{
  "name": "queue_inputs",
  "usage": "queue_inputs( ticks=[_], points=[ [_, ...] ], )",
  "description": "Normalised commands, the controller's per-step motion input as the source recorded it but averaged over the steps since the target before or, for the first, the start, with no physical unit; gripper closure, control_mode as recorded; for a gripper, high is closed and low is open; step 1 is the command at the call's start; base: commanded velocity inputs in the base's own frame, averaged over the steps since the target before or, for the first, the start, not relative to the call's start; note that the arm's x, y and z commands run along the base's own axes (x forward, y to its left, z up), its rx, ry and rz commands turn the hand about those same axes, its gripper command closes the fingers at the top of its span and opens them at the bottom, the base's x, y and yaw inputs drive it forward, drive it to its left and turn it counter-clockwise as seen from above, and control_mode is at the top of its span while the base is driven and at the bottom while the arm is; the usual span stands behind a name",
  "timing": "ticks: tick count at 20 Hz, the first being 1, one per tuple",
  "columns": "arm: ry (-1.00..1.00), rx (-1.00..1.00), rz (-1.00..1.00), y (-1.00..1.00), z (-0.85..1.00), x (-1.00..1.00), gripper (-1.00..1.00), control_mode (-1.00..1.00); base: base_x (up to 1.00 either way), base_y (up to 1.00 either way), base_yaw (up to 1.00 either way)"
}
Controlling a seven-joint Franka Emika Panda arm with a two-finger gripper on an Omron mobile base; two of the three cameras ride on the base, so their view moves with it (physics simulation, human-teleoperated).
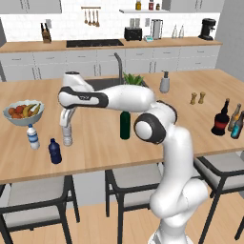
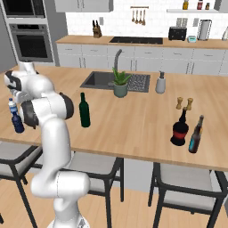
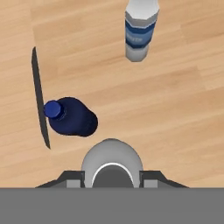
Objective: Move the plastic bottles in the middle to the plastics group, and the glass bottles in the middle to the glass group.
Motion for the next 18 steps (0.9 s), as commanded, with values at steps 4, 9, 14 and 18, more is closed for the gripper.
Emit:
queue_inputs(
  ticks=[4,9,14,18],
  points=[
    [0.03,0.0,0.04,0.21,-0.02,0.06,1.0,-1.0,0.0,0.0,0.0],
    [0.03,0.0,0.04,0.2,-0.06,0.22,1.0,-1.0,0.0,0.0,0.0],
    [0.06,0.0,0.04,0.11,-0.13,0.14,1.0,-1.0,0.0,0.0,0.0],
    [0.05,0.0,0.03,0.11,-0.34,0.0,1.0,-1.0,0.0,0.0,0.0]
  ],
)
